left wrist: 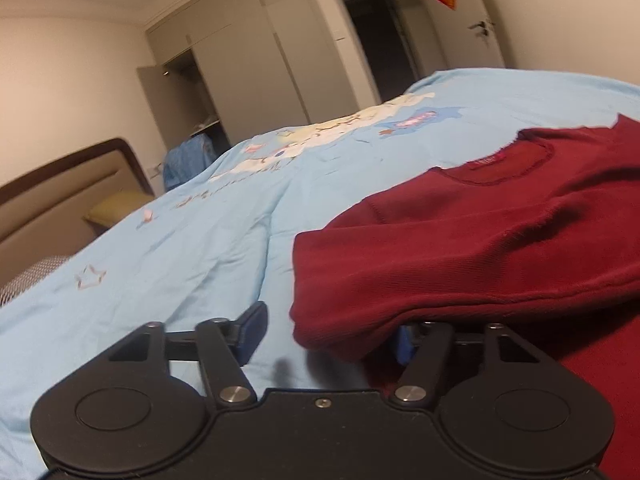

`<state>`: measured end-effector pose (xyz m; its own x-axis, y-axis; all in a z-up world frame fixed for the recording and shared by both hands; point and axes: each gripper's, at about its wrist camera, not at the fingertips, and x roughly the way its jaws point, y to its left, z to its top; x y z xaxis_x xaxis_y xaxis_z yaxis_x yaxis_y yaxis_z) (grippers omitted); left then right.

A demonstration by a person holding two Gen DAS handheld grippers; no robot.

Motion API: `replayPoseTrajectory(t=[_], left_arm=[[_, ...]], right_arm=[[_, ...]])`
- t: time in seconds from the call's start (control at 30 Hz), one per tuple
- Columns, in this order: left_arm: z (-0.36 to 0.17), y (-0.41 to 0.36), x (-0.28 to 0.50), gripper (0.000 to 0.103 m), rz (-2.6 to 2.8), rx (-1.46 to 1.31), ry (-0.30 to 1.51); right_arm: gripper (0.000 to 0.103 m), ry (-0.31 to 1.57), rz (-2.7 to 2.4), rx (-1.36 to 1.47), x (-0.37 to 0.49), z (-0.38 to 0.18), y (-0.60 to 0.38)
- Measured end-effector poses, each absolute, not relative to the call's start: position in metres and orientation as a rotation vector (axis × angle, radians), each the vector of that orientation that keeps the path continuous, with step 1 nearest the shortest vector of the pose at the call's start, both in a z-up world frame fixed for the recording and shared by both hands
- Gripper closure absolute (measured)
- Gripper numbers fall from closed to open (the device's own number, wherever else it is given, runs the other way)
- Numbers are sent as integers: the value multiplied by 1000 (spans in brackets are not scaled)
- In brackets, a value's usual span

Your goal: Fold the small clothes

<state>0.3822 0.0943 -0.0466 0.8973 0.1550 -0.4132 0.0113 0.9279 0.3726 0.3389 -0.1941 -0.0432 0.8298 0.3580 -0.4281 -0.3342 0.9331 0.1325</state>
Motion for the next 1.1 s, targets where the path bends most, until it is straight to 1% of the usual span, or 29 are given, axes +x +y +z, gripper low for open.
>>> replayPoseTrajectory(t=[0.03,0.07,0.13,0.2,0.23,0.27,0.33,0.4,0.47,0.53,0.57,0.63,0.7,0.77,0.83,1.0,1.03,1.07,1.1], left_arm=[[-46,92,382,51,67,388,465],[-45,91,382,54,62,385,475],[-44,92,384,54,67,357,503],[-44,96,387,49,72,319,530],[-44,99,387,42,84,305,526],[-44,100,386,38,93,303,521],[-47,101,382,38,98,312,514],[-50,99,376,43,98,339,502],[-54,95,371,60,76,375,483],[-55,91,369,71,65,399,469],[-54,89,370,78,59,408,470],[-48,88,373,83,57,399,491],[-36,91,372,92,75,367,498],[-23,97,371,92,94,329,502],[-16,109,372,93,87,247,550],[-43,133,380,94,115,164,673],[-46,135,379,95,121,153,675],[-47,134,378,103,141,162,677],[-45,134,376,103,148,175,668]], right_arm=[[0,465,370,59,339,-44,-196],[0,465,372,62,339,-44,-196],[0,463,374,66,339,-44,-197],[0,463,375,68,339,-44,-197],[0,463,376,70,339,-44,-198],[0,462,376,72,339,-44,-198],[0,462,377,73,340,-44,-198],[0,462,375,71,340,-43,-198],[0,463,375,69,340,-43,-197],[0,463,375,69,340,-43,-198],[0,463,375,69,340,-43,-198],[0,462,375,69,340,-43,-198],[0,461,376,71,340,-43,-198],[0,459,380,74,340,-43,-198],[0,458,384,75,340,-44,-198],[0,457,389,67,342,-44,-197],[0,458,389,67,342,-44,-197],[0,460,386,67,342,-44,-197],[0,460,387,70,343,-44,-197]])
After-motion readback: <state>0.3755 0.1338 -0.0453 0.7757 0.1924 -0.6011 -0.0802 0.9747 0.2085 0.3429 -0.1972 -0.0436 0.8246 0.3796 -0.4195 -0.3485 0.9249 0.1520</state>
